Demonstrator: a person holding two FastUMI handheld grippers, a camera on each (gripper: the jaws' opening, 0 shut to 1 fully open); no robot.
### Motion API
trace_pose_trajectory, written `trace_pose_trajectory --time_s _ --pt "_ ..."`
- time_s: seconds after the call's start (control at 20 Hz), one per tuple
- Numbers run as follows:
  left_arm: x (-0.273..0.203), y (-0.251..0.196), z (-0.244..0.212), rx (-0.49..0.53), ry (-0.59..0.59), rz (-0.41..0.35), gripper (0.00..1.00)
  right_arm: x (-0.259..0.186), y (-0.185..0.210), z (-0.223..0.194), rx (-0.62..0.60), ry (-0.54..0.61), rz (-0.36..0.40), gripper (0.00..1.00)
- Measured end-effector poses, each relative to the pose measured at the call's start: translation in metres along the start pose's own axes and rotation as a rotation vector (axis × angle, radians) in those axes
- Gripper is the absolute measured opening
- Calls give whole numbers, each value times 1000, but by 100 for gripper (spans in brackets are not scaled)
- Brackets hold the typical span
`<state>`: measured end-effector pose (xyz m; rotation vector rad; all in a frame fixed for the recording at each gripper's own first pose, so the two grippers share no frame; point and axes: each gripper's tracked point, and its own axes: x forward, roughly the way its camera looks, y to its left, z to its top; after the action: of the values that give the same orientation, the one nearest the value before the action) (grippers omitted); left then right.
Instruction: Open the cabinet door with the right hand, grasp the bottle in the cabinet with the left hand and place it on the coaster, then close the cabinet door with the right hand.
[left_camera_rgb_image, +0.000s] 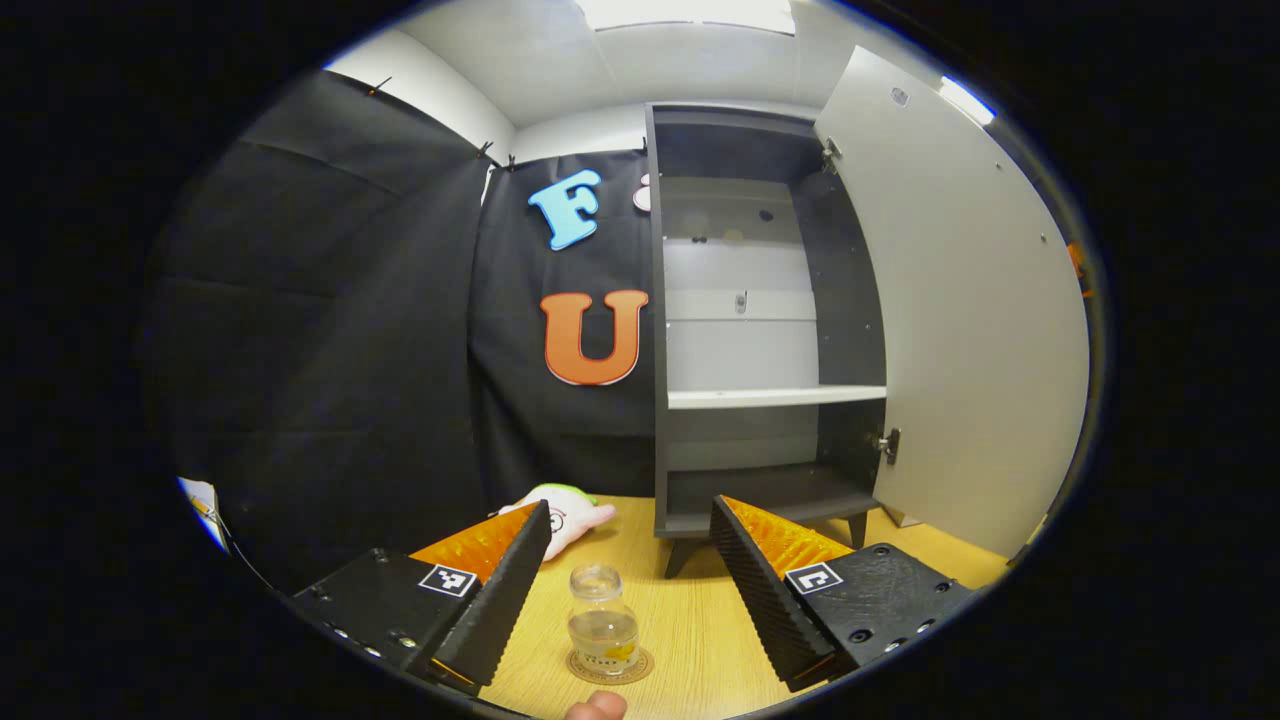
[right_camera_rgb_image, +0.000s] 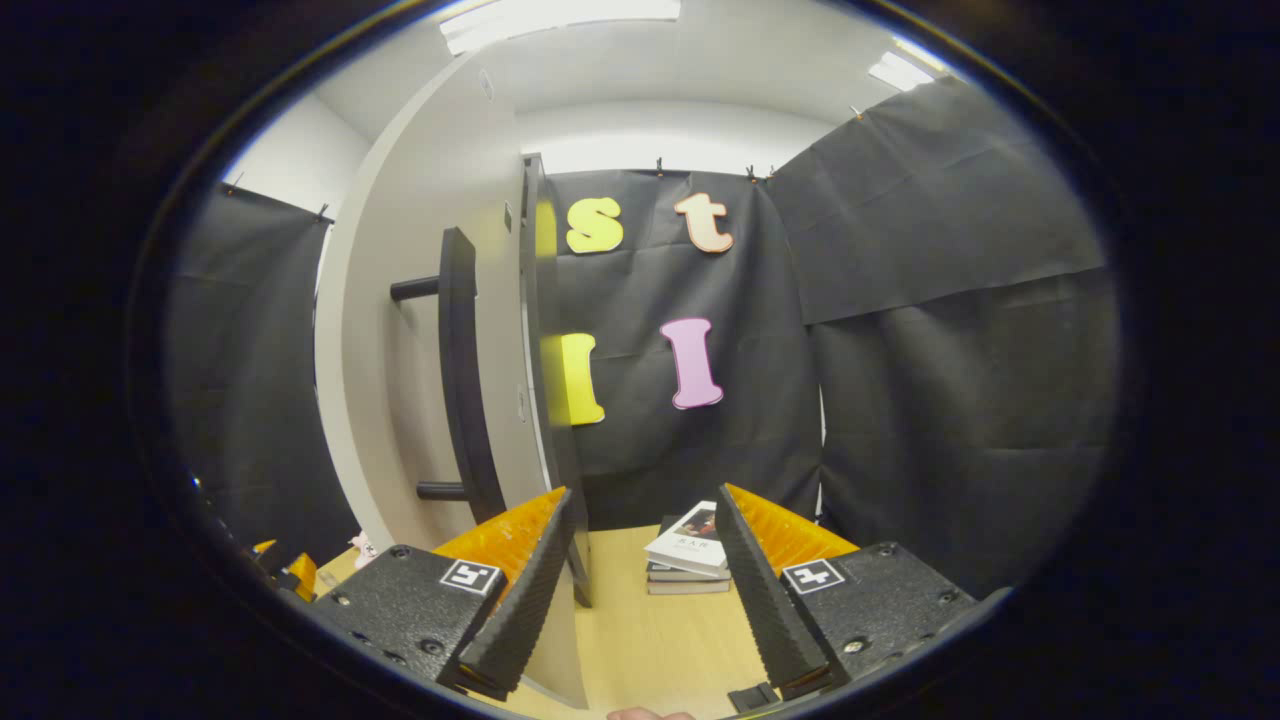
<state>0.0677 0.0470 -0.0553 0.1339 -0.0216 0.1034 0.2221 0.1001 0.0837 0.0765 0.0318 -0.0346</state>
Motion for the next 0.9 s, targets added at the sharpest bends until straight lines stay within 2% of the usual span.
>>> trace_pose_trajectory --time_s 0.1,0.35,0.45,0.5,0.55,0.75,0.8,0.9 --pt "-2 -9 15 1 3 -14 96 -1 0 -2 -5 -3 3 88" --pt "-10 -40 56 -36 5 -109 96 0 0 0 -21 -17 4 88" --pt "-13 -43 70 -28 11 -108 96 -1 0 0 -29 -7 7 88" --pt "-12 -47 76 -27 15 -117 100 -1 0 1 -35 -6 9 88" --pt "-13 -51 83 -21 12 -125 96 -2 1 2 -35 -11 10 88" --pt "-22 -54 103 33 -11 -119 96 -2 2 11 -31 -50 29 88" --pt "-25 -57 104 34 -20 -122 96 0 10 12 -24 -57 54 88" --pt "-29 -60 102 31 -19 -128 96 0 11 11 -24 -58 70 84"
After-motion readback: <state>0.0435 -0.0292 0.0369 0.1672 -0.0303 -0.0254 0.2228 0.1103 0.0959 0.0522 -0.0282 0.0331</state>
